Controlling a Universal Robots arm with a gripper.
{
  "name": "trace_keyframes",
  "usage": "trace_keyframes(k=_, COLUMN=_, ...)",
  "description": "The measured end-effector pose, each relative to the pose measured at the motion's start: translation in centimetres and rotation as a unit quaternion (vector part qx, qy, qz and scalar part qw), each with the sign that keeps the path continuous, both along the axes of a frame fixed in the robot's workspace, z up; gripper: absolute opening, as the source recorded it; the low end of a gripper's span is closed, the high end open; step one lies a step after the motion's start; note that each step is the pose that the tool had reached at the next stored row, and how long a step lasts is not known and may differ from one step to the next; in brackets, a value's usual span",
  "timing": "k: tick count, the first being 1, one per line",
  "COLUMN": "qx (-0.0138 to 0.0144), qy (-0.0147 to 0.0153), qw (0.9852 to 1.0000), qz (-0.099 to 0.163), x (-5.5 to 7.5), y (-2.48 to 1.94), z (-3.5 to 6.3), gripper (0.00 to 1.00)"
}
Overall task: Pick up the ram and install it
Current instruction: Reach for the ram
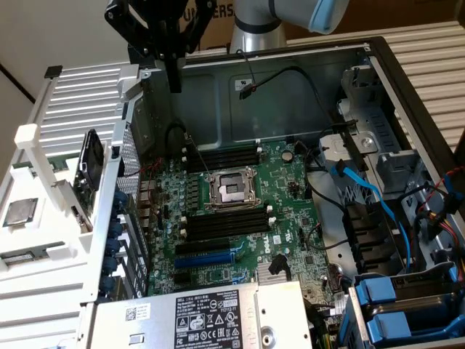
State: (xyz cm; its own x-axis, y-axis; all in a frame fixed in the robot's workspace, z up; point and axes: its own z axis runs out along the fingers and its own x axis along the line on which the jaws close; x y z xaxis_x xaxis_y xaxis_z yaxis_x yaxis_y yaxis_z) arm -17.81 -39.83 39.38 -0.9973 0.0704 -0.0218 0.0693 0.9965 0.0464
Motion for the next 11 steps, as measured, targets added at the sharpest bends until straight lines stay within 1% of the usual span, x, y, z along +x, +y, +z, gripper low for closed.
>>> trace_keyframes(k=1, qx=0.0000, qy=0.0000, qw=1.0000, qz=0.000, x=-0.8, y=0.00, z=0.00, gripper=0.11)
trace_keyframes(k=3, qx=0.0000, qy=0.0000, qw=1.0000, qz=0.000, x=-1.7, y=0.00, z=0.00, gripper=0.11)
trace_keyframes(k=5, qx=0.0000, qy=0.0000, qw=1.0000, qz=0.000, x=-3.6, y=0.00, z=0.00, gripper=0.11)
trace_keyframes(k=6, qx=0.0000, qy=0.0000, qw=1.0000, qz=0.000, x=-5.0, y=0.00, z=-0.01, gripper=0.11)
trace_keyframes(k=8, qx=0.0000, qy=0.0000, qw=1.0000, qz=0.000, x=-5.9, y=0.00, z=-0.01, gripper=0.11)
trace_keyframes(k=9, qx=0.0000, qy=0.0000, qw=1.0000, qz=0.000, x=-6.6, y=0.00, z=0.00, gripper=0.11)
trace_keyframes(k=11, qx=0.0000, qy=0.0000, qw=1.0000, qz=0.000, x=-6.9, y=0.00, z=-0.01, gripper=0.11)
